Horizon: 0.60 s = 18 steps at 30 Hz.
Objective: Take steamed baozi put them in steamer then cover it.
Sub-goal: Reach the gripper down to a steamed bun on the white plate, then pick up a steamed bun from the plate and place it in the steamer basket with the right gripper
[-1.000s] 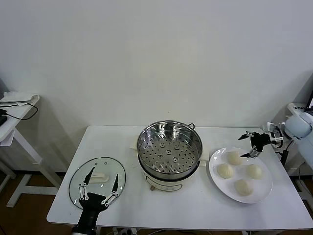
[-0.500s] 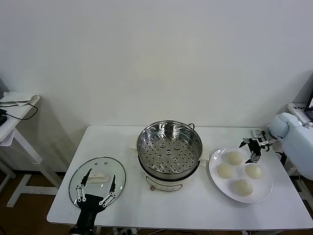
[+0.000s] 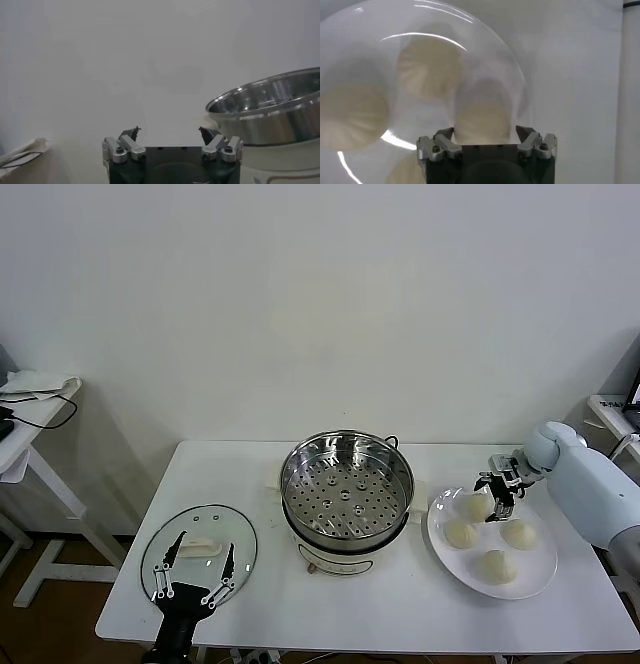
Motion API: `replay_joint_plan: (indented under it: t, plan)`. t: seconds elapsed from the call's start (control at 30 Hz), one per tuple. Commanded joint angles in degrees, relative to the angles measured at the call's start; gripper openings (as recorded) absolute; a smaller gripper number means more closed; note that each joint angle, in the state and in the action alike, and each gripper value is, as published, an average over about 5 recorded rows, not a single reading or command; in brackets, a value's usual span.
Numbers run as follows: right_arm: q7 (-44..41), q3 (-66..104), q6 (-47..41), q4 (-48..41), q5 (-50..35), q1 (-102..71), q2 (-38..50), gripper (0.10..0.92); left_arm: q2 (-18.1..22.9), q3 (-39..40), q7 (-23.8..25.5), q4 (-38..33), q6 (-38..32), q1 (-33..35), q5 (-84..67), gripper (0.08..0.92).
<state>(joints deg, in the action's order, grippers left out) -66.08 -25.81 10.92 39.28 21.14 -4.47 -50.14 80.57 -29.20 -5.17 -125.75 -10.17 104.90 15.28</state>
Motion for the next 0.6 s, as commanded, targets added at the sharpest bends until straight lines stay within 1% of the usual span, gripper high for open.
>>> replay_joint_plan:
  t: [0.03, 0.13, 0.2, 0.37, 0.47, 0.6]
  plan:
    - [0.4, -0.3, 0.2, -1.6, 0.9, 0.2, -1.5, 0.672, 0.1, -0.1, -0.1, 0.3, -0.2, 0.0, 0.0, 0.823]
    - [0.3, -0.4, 0.1, -0.6, 0.7, 0.0, -0.8, 0.643, 0.1, -0.1, -0.2, 0.3, -0.3, -0.1, -0.1, 0.823]
    - [0.1, -0.8, -0.1, 1.0, 0.1, 0.1, 0.1, 0.638, 0.1, -0.1, -0.2, 0.3, -0.2, -0.1, -0.1, 0.823]
    - [-0.5, -4.6, 0.7, 9.1, -3.9, 3.0, 4.3, 0.637, -0.1, 0.0, -0.3, 0.1, 0.0, -0.4, -0.2, 0.823]
    - [-0.9, -7.5, 5.1, 14.4, -4.9, 7.9, 6.1, 0.643, -0.3, 0.1, -0.3, -0.2, 0.1, -0.6, -0.3, 0.823]
    - [-1.2, -13.6, 12.8, 19.4, -6.3, 18.1, 5.6, 0.659, -0.5, 0.0, -0.3, -0.4, 0.1, -0.7, -0.6, 0.823]
